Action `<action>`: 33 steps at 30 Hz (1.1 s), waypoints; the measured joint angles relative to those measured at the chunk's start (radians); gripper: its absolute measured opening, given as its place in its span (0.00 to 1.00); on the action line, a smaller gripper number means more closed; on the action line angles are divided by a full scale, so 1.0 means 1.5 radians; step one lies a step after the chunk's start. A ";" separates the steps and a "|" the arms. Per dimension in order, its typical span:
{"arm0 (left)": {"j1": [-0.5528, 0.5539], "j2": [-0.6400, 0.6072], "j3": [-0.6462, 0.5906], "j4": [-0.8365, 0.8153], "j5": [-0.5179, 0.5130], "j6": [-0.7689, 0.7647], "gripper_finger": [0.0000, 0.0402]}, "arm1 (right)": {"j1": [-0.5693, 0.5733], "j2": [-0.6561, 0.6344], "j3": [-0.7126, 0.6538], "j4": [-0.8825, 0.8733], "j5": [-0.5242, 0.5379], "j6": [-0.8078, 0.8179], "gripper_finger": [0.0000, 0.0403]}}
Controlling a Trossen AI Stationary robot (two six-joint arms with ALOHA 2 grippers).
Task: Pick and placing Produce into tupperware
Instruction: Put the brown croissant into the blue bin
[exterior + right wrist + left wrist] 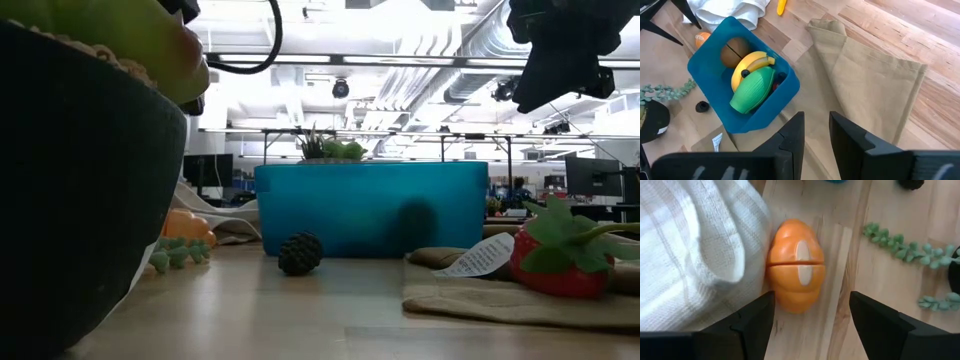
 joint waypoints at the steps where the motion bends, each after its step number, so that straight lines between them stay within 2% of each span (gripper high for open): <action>1: 0.000 0.000 0.000 -0.002 0.000 0.000 0.63 | 0.000 0.000 0.000 0.000 0.000 0.000 0.20; 15: 0.000 0.009 0.000 0.014 -0.006 0.014 0.76 | 0.000 0.000 0.000 0.001 0.003 -0.003 0.20; 33: 0.001 0.036 0.001 0.046 -0.005 0.017 0.73 | 0.000 0.000 0.000 0.005 0.007 -0.005 0.20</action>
